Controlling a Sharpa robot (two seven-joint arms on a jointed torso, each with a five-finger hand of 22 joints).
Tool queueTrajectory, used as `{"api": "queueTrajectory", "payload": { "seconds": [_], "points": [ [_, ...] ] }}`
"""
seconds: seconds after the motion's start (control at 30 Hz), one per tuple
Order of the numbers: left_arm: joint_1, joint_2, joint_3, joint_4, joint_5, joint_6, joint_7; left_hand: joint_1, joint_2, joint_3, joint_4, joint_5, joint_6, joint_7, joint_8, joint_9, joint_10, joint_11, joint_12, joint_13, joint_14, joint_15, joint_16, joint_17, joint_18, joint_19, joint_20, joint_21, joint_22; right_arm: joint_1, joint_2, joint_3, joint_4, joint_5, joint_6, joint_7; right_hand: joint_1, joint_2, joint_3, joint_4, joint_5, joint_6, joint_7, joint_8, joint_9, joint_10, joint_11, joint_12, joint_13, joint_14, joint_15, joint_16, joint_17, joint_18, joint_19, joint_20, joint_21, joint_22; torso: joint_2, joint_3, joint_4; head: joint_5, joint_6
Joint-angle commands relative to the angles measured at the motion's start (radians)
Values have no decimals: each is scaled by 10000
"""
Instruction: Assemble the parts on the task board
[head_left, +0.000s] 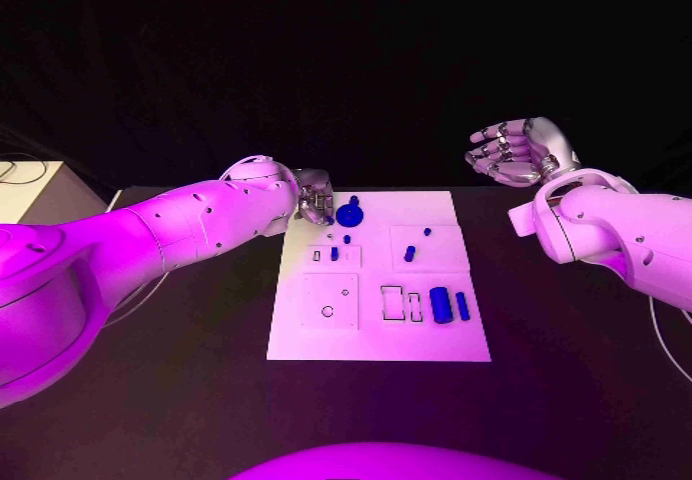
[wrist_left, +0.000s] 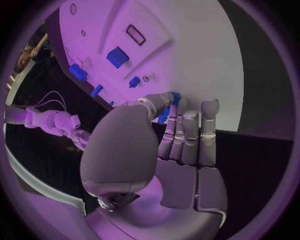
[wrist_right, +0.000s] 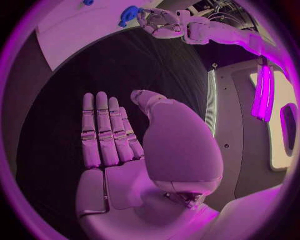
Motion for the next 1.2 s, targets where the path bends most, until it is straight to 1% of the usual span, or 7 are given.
{"api": "queueTrajectory", "payload": {
  "seconds": [0.03, 0.2, 0.43, 0.7, 1.0, 1.1, 1.2],
  "points": [
    [-51, -21, -27, -8, 51, 138, 94, -108, 99, 100, -232, 9, 178, 17, -191, -39, 432, -6, -703, -236, 102, -54, -29, -81, -84, 11, -58, 93, 86, -3, -9, 5, 21, -28, 99, 72, -108, 26, -5, -49, 28, 3, 120, -67, -11, 51, 39, -47, -8, -1, 33, -35, -8, 110, -74, 18, -23, -8, -2, -4, -6, 5, 28],
    [-56, -82, -28, 14, 129, -66, 163, -274, 194, 263, -528, 25, 328, 40, -478, -48, 1080, 1, -1919, -557, 228, -57, -175, -244, -90, 56, -77, 184, 218, -3, -17, 5, 17, -28, 96, 74, -108, 26, -5, -49, 28, 3, 120, -67, -11, 51, 39, -47, -8, -1, 33, -35, -8, 110, -74, 18, -23, -8, 1, -6, -3, 3, 26],
    [-81, -172, -27, 88, 309, -417, 320, -371, 232, 377, -715, 45, 272, 59, -683, -22, 1437, 26, -2810, -728, 293, -53, -297, -379, -112, 163, -77, 299, 355, -3, -20, 5, 8, -28, 102, 78, -108, 26, -5, -49, 28, 3, 120, -67, -11, 51, 39, -47, -8, -1, 33, -35, -8, 110, -74, 18, -23, -8, -3, -11, 0, 7, 66],
    [-98, -231, -28, 102, 450, -601, 441, -408, 246, 403, -783, 41, 289, 60, -711, 18, 1623, 23, -3110, -763, 377, -61, -307, -363, -134, 254, -86, 395, 452, -3, -28, 4, 9, -28, 106, 82, -111, 29, -4, -60, 32, 18, 115, -65, -10, 64, 36, -43, -21, 2, 32, -48, -16, 111, -73, 18, -22, -35, -1, -5, 10, 22, 96],
    [-122, -369, 17, 255, 591, -883, 655, -656, 75, 256, -774, 19, -90, 86, -985, -5, 1724, 37, -3486, -735, 284, -36, -430, -546, -86, 63, -51, 121, 240, -7, -43, 4, 5, -28, 115, 83, -111, 29, -4, -60, 32, 18, 115, -65, -10, 64, 36, -43, -21, 2, 32, -48, -16, 111, -73, 18, -22, -35, 0, -4, -15, 40, 103],
    [-132, -486, 44, 386, 698, -932, 896, -699, 18, 163, -801, 14, -116, 58, -1006, 15, 1504, 26, -3451, -667, -49, -30, -652, -906, -7, -258, -36, -234, -49, -10, -54, 4, 8, -28, 116, 82, -111, 29, -4, -60, 32, 18, 115, -65, -10, 64, 36, -43, -21, 2, 32, -48, -16, 111, -73, 18, -22, -35, -5, 1, -16, 34, 117],
    [-152, -646, 56, 571, 797, -975, 1232, -679, 10, 84, -884, 6, -135, 53, -1025, 56, 1067, 106, -3317, -535, -841, 42, -1149, -1680, 139, -959, 19, -947, -605, -13, -71, 4, 13, -28, 119, 81, -111, 29, -4, -60, 32, 18, 115, -65, -10, 64, 36, -43, -21, 2, 32, -48, -16, 111, -73, 18, -22, -35, 1, 3, -6, 9, 134]
  ]
}}
